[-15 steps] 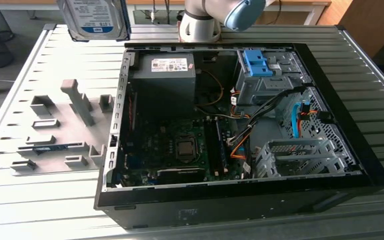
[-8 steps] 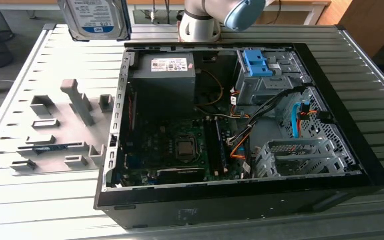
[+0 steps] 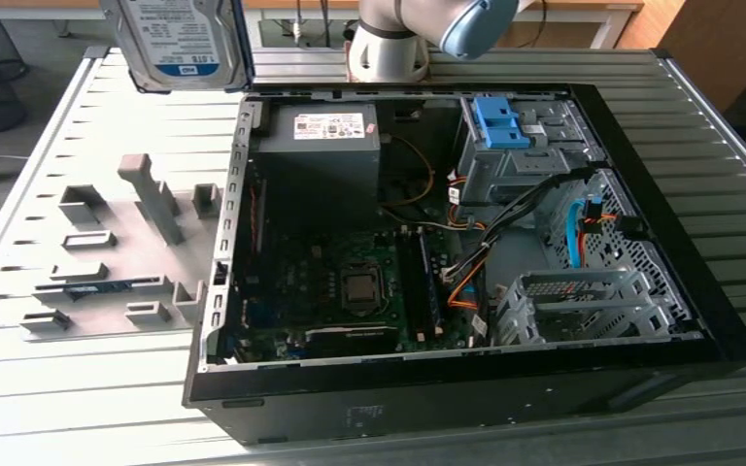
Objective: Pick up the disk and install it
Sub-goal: 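Pick up the disk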
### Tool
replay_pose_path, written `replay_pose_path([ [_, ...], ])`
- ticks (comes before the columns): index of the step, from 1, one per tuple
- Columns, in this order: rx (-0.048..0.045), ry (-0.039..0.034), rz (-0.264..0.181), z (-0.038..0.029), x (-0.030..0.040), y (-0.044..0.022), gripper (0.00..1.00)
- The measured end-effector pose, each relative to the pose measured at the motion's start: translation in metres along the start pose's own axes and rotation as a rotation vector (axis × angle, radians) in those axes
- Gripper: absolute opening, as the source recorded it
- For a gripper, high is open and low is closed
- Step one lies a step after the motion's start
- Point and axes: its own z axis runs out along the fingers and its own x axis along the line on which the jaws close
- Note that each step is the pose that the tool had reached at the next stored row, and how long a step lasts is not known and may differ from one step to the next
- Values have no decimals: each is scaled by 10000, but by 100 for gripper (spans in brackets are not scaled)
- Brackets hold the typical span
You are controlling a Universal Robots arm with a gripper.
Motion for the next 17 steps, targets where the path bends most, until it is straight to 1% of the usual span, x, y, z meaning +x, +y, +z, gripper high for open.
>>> replay_pose_path([
  [2, -1, 1, 0, 0, 16, -15, 37],
  [7, -1, 2, 0, 5, 24, -161, 37],
  [8, 0, 2, 0, 6, 25, -180, 37],
  [10, -1, 2, 0, 7, 25, -195, 37],
  [17, 0, 2, 1, 7, 25, -200, 37],
])
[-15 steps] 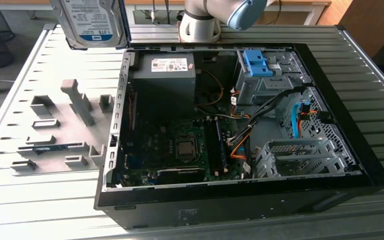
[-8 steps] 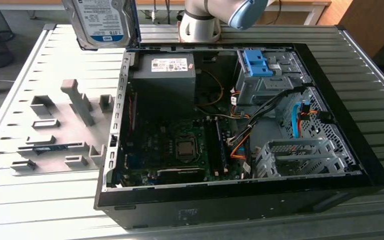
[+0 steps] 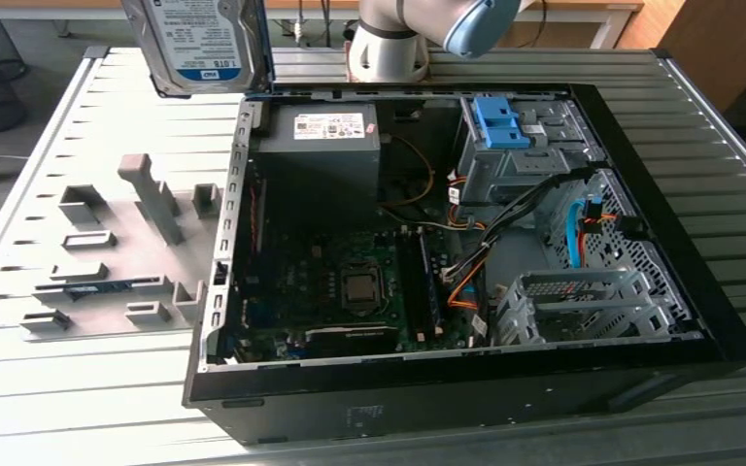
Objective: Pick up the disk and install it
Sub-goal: 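Pick up the disk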
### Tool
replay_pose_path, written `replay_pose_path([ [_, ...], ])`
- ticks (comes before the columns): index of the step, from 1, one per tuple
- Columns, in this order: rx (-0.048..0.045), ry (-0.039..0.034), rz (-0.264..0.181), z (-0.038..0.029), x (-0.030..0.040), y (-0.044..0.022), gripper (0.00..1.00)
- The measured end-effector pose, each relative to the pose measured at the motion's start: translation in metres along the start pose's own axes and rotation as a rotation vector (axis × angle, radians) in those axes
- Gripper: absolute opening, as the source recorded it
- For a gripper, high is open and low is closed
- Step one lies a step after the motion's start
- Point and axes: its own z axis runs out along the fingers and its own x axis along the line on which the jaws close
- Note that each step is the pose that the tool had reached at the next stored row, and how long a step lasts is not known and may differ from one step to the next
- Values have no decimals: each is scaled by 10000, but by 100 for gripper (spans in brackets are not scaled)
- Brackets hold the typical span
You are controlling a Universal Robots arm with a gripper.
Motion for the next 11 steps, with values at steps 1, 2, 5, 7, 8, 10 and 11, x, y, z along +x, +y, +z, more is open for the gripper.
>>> replay_pose_path([
  [1, 0, 0, 0, 0, 0, 0, 37],
  [2, 0, 0, 0, 0, 0, 0, 37],
  [5, -1, 0, 0, 0, 0, 0, 37],
  [7, 0, 0, -1, 0, 0, -4, 37],
  [8, -1, 1, -2, 0, 0, -11, 37],
  [10, 0, 0, 0, 0, 0, -40, 37],
  [11, 0, 0, 0, -1, 0, -62, 37],
])
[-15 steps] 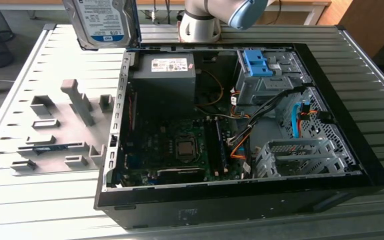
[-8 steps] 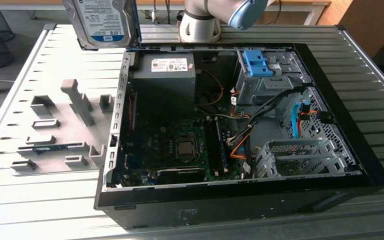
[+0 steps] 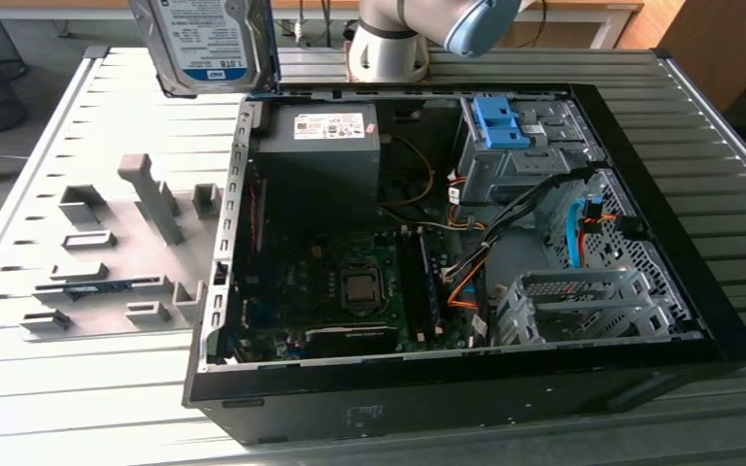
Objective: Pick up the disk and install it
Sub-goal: 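Pick up the disk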
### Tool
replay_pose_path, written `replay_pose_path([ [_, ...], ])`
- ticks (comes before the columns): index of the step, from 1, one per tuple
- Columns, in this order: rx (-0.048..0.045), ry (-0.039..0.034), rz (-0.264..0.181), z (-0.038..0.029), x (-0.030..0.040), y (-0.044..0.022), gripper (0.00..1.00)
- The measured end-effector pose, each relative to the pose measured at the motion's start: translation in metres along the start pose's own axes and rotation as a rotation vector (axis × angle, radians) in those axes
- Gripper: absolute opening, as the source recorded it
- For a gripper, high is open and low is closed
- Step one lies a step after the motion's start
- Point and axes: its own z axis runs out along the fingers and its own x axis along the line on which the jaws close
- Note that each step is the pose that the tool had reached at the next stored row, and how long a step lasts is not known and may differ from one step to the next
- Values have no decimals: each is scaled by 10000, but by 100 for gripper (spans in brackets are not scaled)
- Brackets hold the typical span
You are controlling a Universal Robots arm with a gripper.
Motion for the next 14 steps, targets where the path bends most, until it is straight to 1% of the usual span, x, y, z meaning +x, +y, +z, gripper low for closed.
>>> replay_pose_path([
  [3, 0, 1, 0, -1, 1, -65, 37],
  [5, -1, 1, -1, -1, 1, -87, 37],
  [14, 0, 0, 0, 0, 1, -96, 37],
])
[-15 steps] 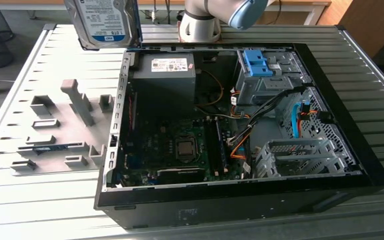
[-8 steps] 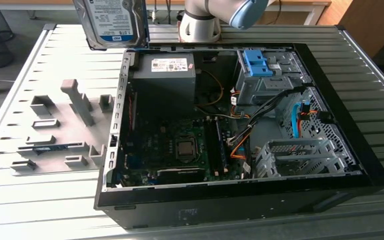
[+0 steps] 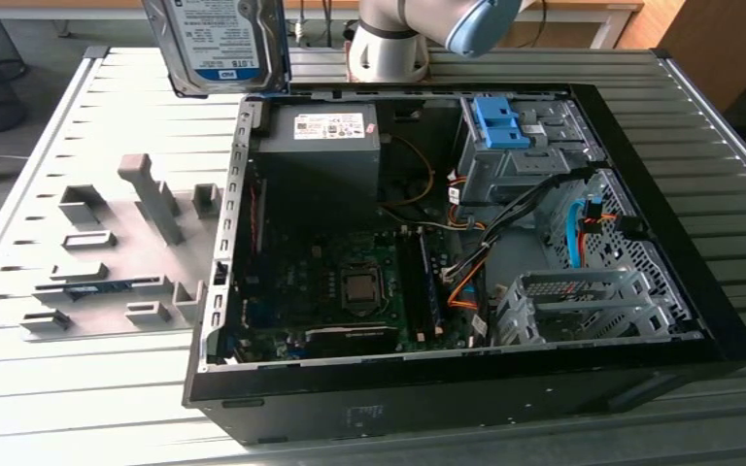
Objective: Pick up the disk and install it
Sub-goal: 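Pick up the disk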
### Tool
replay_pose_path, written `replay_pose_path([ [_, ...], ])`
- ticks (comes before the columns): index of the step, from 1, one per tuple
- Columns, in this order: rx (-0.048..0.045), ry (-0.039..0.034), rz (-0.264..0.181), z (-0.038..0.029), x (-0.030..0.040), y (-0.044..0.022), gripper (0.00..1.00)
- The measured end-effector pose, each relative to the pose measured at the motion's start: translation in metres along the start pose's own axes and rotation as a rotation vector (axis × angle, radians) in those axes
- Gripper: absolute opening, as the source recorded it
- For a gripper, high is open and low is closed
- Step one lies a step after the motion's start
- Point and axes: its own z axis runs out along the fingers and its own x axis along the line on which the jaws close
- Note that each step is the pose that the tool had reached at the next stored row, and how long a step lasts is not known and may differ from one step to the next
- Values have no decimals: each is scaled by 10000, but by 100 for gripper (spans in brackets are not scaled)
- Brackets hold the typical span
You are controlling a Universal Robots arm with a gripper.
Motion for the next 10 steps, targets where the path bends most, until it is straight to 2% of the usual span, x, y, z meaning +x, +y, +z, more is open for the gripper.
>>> replay_pose_path([
  [6, -1, 0, -2, 0, 0, -7, 37],
  [10, 0, 0, 0, -1, 0, -72, 37],
])
